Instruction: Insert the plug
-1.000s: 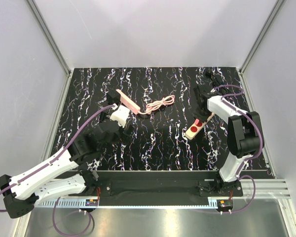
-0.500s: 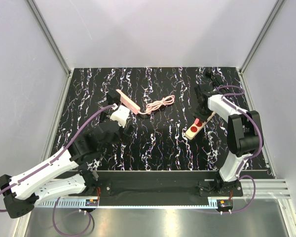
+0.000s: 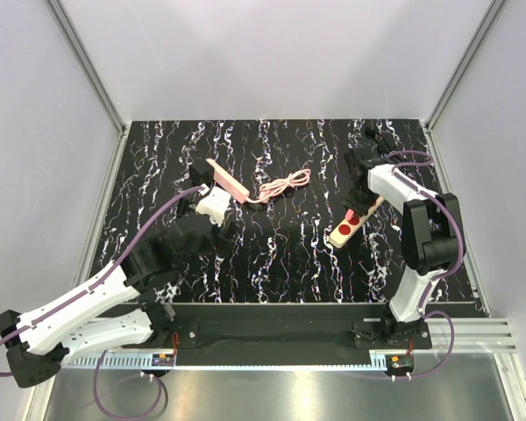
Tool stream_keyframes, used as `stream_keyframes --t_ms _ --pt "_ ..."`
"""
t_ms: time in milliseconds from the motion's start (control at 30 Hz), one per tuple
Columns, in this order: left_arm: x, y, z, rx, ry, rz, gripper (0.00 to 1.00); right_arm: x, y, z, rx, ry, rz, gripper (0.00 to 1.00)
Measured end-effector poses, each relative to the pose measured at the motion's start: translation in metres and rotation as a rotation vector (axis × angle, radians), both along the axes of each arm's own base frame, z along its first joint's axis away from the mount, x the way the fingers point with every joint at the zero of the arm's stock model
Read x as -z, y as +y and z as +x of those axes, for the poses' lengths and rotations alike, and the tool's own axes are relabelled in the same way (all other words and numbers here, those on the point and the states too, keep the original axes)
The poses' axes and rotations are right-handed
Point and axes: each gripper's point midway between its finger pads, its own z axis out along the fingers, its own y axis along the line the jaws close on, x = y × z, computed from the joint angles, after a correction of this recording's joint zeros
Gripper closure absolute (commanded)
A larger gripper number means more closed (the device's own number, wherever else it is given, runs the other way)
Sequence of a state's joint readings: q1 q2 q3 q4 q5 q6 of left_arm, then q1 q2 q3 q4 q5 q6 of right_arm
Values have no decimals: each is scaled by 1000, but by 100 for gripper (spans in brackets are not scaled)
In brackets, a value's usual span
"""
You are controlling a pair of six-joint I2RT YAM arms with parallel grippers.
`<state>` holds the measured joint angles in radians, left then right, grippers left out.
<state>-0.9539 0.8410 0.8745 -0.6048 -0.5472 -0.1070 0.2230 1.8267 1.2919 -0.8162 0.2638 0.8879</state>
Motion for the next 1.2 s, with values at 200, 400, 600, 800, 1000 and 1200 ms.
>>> stream_keyframes --t_ms 200,400,600,800,1000,1200 --pt "1 -5 -3 7 23 -40 1 -13 8 -8 -96 70 23 100" --pt "-22 -26 -14 78 92 -185 1 -51 27 -7 -222 17 121 100" --pt "-76 -52 -12 177 167 -445 9 -143 99 -16 -514 -349 474 100" --pt "-95 -71 -5 295 273 -683 25 -244 185 -73 -933 -740 809 100" --pt "-104 -92 1 414 360 -872 50 -282 214 -120 -1192 -896 1039 100" --pt "-127 -117 8 555 428 -1036 59 -291 222 -156 -1364 -917 1170 100"
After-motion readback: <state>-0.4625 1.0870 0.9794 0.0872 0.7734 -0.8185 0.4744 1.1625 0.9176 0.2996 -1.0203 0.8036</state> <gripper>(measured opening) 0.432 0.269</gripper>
